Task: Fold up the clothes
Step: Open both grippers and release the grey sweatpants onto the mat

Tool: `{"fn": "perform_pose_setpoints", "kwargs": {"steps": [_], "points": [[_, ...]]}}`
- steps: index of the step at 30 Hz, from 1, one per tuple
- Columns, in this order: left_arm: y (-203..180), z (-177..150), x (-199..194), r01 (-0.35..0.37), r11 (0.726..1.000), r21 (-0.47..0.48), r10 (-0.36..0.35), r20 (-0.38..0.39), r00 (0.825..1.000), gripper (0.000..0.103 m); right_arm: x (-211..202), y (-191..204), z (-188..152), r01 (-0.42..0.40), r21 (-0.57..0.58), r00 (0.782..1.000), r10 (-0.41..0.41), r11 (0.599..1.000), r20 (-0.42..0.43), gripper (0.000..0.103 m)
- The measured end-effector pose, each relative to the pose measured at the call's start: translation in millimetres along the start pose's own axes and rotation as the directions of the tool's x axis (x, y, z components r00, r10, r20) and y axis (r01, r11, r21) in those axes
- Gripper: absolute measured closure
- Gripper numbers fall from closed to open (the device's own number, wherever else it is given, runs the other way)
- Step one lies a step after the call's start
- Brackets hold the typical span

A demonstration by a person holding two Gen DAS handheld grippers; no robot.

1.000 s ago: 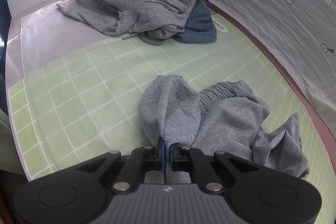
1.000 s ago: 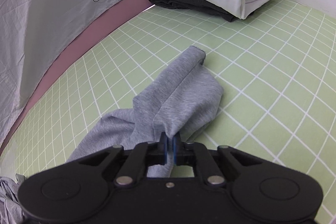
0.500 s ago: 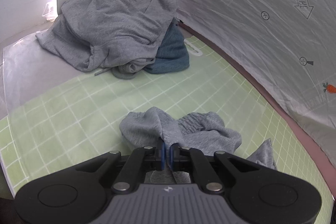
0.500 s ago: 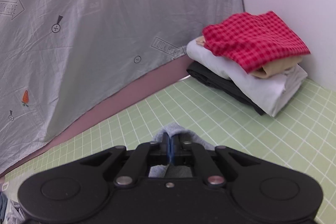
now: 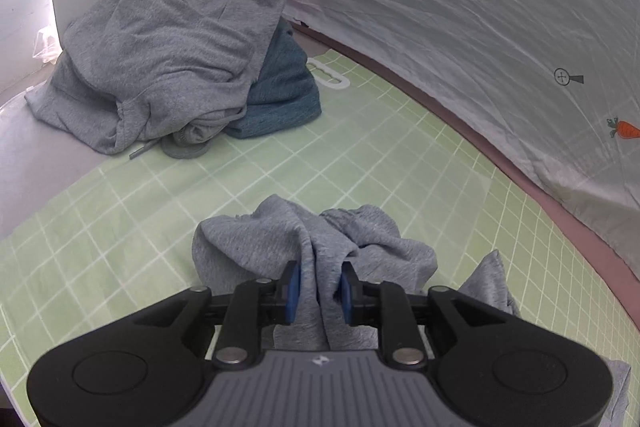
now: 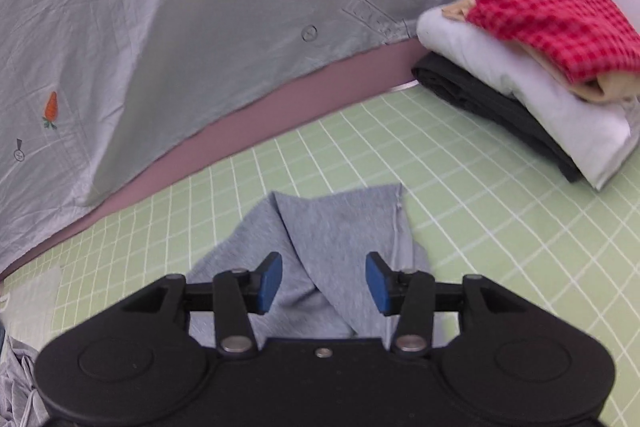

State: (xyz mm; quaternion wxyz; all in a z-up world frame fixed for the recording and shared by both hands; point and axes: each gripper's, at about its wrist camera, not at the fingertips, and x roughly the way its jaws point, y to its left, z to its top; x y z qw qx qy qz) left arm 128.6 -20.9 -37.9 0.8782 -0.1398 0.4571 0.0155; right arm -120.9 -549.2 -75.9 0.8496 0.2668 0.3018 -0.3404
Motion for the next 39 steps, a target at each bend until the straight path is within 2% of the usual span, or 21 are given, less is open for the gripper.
{"fn": "perform_pose_setpoints", "kwargs": {"steps": [2, 6, 11, 12, 13, 14, 15, 16, 19, 21, 23, 24, 26, 28, 30, 31, 35, 39], "points": [[7.9, -5.5, 1.3, -0.022, 1.000, -0.009, 0.021, -0.021, 1.000, 0.063, 9.9, -11.5, -13.3, 0.031, 0.028, 0.998, -0.029, 0.999, -0.057, 0.053], [19.5, -14.8, -3.4, -0.052, 0.998, -0.032, 0.051, -0.033, 0.998, 0.048, 29.8, -16.2, -28.8, 0.071, 0.004, 0.991, -0.070, 0.997, -0.117, 0.051], [28.4, -18.4, -8.6, -0.075, 0.996, -0.054, 0.073, -0.047, 0.996, 0.047, 52.6, -8.8, -35.4, 0.115, -0.086, 0.980, -0.128, 0.990, -0.155, 0.051], [28.8, -18.8, -9.2, -0.079, 0.995, -0.052, 0.077, -0.048, 0.996, 0.047, 55.9, -7.8, -34.9, 0.120, -0.101, 0.978, -0.135, 0.988, -0.159, 0.054], [28.6, -19.1, -9.8, -0.083, 0.995, -0.049, 0.081, -0.049, 0.996, 0.047, 59.2, -6.6, -33.7, 0.121, -0.121, 0.977, -0.140, 0.985, -0.164, 0.057], [28.0, -19.3, -10.0, -0.086, 0.995, -0.047, 0.083, -0.049, 0.995, 0.047, 62.3, -5.2, -30.7, 0.113, -0.155, 0.976, -0.139, 0.981, -0.168, 0.069], [27.4, -19.5, -9.9, -0.087, 0.995, -0.047, 0.085, -0.050, 0.995, 0.046, 65.1, -3.7, -26.7, 0.105, -0.188, 0.976, -0.138, 0.976, -0.170, 0.090], [26.7, -19.7, -9.7, -0.088, 0.995, -0.046, 0.086, -0.050, 0.995, 0.046, 67.1, -1.8, -19.3, 0.098, -0.220, 0.977, -0.136, 0.971, -0.165, 0.099], [21.9, -21.3, -5.8, -0.086, 0.995, -0.043, 0.083, -0.058, 0.995, 0.046, 71.7, 4.0, 4.0, 0.083, -0.311, 0.981, -0.132, 0.947, -0.140, 0.099], [20.1, -22.5, -3.4, -0.090, 0.995, -0.048, 0.087, -0.063, 0.994, 0.046, 61.8, 5.8, 28.6, 0.117, -0.319, 0.991, -0.130, 0.940, -0.021, 0.099], [18.2, -23.6, -0.9, -0.095, 0.994, -0.054, 0.091, -0.069, 0.993, 0.046, 49.5, 2.8, 51.5, 0.136, -0.271, 0.989, -0.113, 0.953, 0.100, 0.098], [17.3, -24.2, 0.4, -0.097, 0.994, -0.057, 0.093, -0.072, 0.993, 0.046, 49.3, -0.7, 58.4, 0.154, -0.235, 0.985, -0.131, 0.960, 0.111, 0.096], [15.1, -25.8, 3.3, -0.100, 0.993, -0.059, 0.095, -0.080, 0.992, 0.046, 59.9, -8.5, 63.6, 0.169, -0.197, 0.986, -0.166, 0.966, 0.031, 0.094], [12.9, -27.0, 5.0, -0.103, 0.993, -0.056, 0.098, -0.084, 0.992, 0.046, 62.3, -17.0, 52.6, 0.156, -0.147, 0.987, -0.159, 0.977, -0.012, 0.092], [11.7, -27.6, 6.0, -0.103, 0.993, -0.049, 0.098, -0.088, 0.991, 0.046, 59.0, -23.4, 37.0, 0.141, -0.077, 0.989, -0.144, 0.987, -0.036, 0.073], [11.3, -28.0, 6.5, -0.103, 0.994, -0.045, 0.098, -0.090, 0.991, 0.046, 57.9, -26.2, 29.4, 0.133, -0.042, 0.990, -0.135, 0.990, -0.049, 0.069], [10.2, -27.8, 9.1, -0.105, 0.994, -0.027, 0.101, -0.100, 0.990, 0.046, 63.2, -27.8, 4.9, 0.091, 0.051, 0.990, -0.085, 0.995, -0.110, 0.068], [9.5, -26.0, 9.9, -0.109, 0.994, -0.018, 0.106, -0.104, 0.989, 0.046, 67.0, -16.9, -5.0, 0.078, 0.065, 0.989, -0.069, 0.995, -0.130, 0.068]]}}
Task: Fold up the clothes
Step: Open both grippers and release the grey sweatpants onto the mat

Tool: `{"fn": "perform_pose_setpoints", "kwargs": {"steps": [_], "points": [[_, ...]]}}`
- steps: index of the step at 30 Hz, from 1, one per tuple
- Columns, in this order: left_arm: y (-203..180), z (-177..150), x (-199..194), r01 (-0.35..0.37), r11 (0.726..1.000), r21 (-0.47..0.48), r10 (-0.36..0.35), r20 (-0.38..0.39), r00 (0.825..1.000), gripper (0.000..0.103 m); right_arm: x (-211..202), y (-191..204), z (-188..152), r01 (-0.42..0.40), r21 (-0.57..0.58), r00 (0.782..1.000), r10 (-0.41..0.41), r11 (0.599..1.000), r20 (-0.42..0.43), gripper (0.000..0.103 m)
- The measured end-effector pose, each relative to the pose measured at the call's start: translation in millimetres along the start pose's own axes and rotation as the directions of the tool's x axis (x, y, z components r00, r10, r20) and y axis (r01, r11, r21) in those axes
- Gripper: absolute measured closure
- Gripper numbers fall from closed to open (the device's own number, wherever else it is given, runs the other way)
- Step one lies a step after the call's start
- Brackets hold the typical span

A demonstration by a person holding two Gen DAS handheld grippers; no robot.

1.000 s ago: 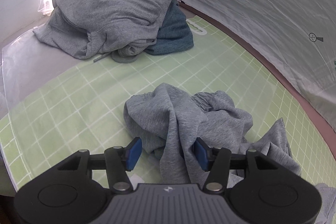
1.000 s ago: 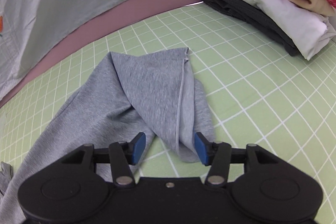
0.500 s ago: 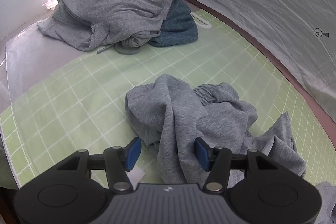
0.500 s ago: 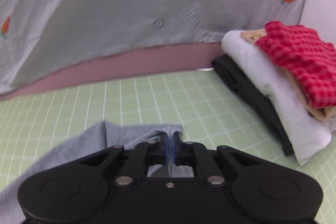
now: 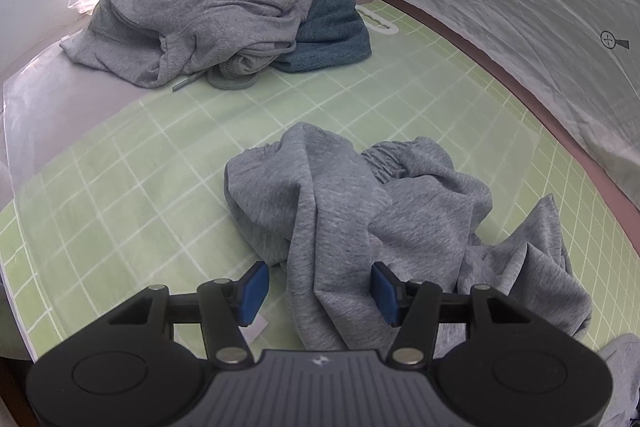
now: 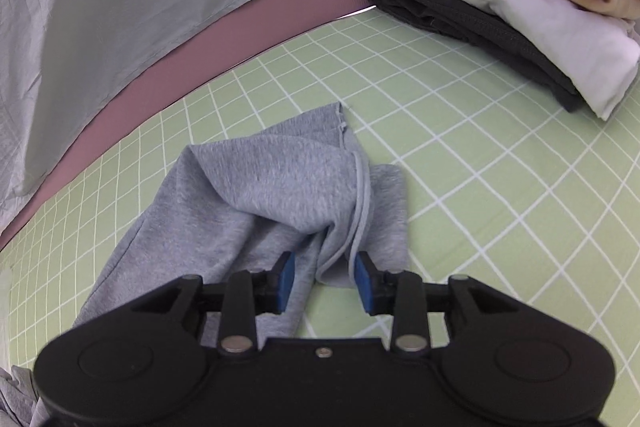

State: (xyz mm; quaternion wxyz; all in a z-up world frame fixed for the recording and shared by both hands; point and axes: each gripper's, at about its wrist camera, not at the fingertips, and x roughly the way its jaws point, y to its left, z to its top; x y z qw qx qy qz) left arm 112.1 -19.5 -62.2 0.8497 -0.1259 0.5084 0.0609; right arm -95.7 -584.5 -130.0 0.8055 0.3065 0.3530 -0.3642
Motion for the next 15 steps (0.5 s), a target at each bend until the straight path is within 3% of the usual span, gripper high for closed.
{"fn": "perform_pose_setpoints", "kwargs": {"steps": [6, 12, 15], "points": [[1.6, 1.2, 1.9, -0.018, 1.000, -0.002, 0.018, -0.005, 1.000, 0.044, 3.3, 15.1, -9.2, -0.033, -0.008, 0.999, 0.033, 0.999, -0.024, 0.065], [5.4, 3.3, 2.0, -0.029, 1.000, -0.011, 0.029, -0.005, 1.000, 0.040, 12.3, 22.4, -9.7, 0.008, -0.006, 1.000, -0.008, 1.000, -0.025, 0.057], [9.2, 4.6, 2.1, -0.022, 0.999, -0.026, 0.022, -0.007, 1.000, 0.040, 15.4, 28.6, -8.2, 0.032, -0.032, 0.999, -0.033, 0.999, -0.031, 0.063]]}}
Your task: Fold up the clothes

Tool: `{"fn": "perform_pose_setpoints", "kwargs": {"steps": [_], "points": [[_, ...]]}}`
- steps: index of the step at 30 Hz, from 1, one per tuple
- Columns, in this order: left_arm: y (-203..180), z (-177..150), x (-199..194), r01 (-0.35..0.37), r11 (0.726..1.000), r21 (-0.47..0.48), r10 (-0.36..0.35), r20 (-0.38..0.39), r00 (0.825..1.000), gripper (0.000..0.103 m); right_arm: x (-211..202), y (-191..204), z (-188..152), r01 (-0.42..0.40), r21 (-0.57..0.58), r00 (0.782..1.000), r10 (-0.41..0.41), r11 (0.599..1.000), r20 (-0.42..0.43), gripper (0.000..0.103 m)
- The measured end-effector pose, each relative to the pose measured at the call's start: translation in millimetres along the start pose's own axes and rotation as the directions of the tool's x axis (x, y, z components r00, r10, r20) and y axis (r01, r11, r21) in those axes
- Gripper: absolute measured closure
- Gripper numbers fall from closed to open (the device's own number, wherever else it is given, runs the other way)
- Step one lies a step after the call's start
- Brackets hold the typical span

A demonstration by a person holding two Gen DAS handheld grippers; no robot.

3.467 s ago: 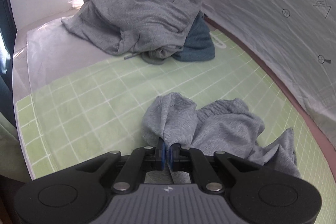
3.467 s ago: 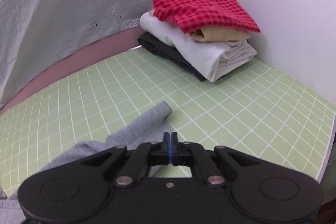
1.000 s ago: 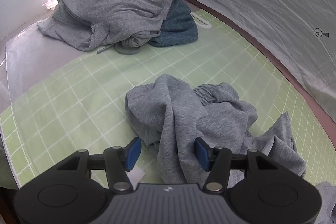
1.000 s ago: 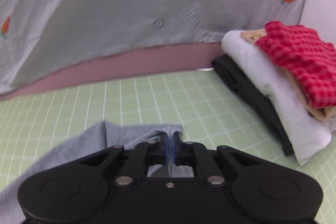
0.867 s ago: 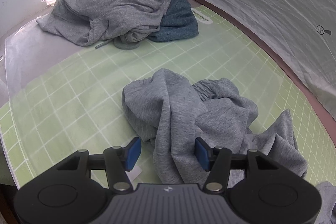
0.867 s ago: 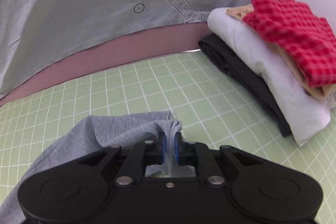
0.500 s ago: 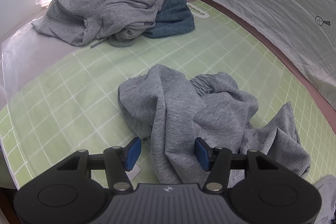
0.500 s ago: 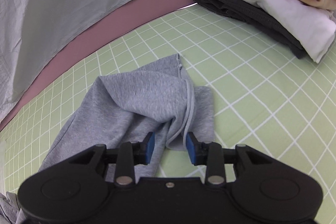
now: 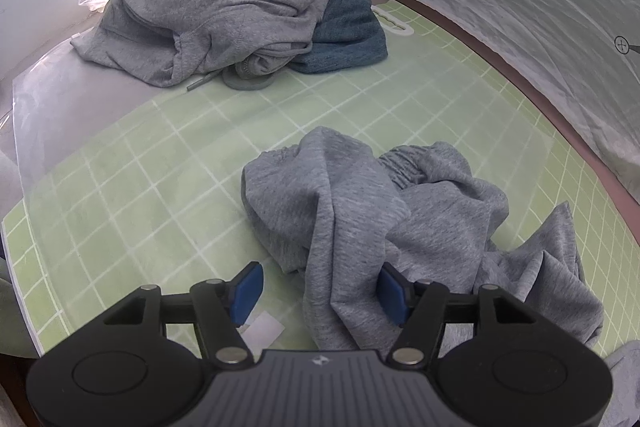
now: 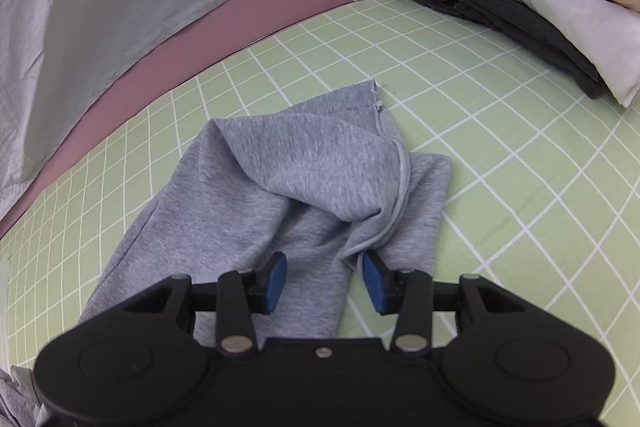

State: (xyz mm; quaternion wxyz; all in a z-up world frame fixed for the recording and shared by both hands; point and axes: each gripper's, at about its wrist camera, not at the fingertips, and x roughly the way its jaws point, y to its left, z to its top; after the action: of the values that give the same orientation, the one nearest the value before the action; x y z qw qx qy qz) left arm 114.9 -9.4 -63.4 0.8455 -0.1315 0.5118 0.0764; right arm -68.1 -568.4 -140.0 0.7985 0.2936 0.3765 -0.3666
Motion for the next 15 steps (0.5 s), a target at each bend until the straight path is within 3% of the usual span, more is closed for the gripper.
{"fn": "perform_pose_setpoints", "kwargs": {"steps": [1, 3, 5, 10, 15], "points": [[1.6, 0.6, -0.2, 0.006, 1.000, -0.009, -0.006, -0.001, 1.000, 0.040, 0.0, 2.7, -0.3, 0.008, -0.026, 1.000, -0.008, 1.000, -0.003, 0.065], [4.6, 1.8, -0.6, 0.011, 1.000, -0.024, -0.011, -0.002, 1.000, 0.040, 0.0, 6.0, -1.8, 0.012, -0.071, 1.000, -0.012, 0.997, -0.007, 0.090], [7.4, 2.6, -1.0, 0.012, 0.999, -0.038, -0.012, 0.000, 1.000, 0.038, -0.9, 5.9, -3.9, 0.033, -0.113, 0.999, -0.034, 0.993, -0.005, 0.100], [15.7, 3.4, -4.3, 0.014, 0.998, -0.056, -0.014, 0.005, 1.000, 0.037, -21.4, -15.8, -11.0, 0.080, -0.102, 0.997, -0.079, 0.992, 0.019, 0.101], [26.3, 4.9, -3.3, 0.031, 0.996, -0.083, -0.031, -0.007, 0.999, 0.028, -51.0, -48.3, -21.5, 0.135, -0.030, 0.990, -0.133, 0.990, 0.041, 0.101]]}}
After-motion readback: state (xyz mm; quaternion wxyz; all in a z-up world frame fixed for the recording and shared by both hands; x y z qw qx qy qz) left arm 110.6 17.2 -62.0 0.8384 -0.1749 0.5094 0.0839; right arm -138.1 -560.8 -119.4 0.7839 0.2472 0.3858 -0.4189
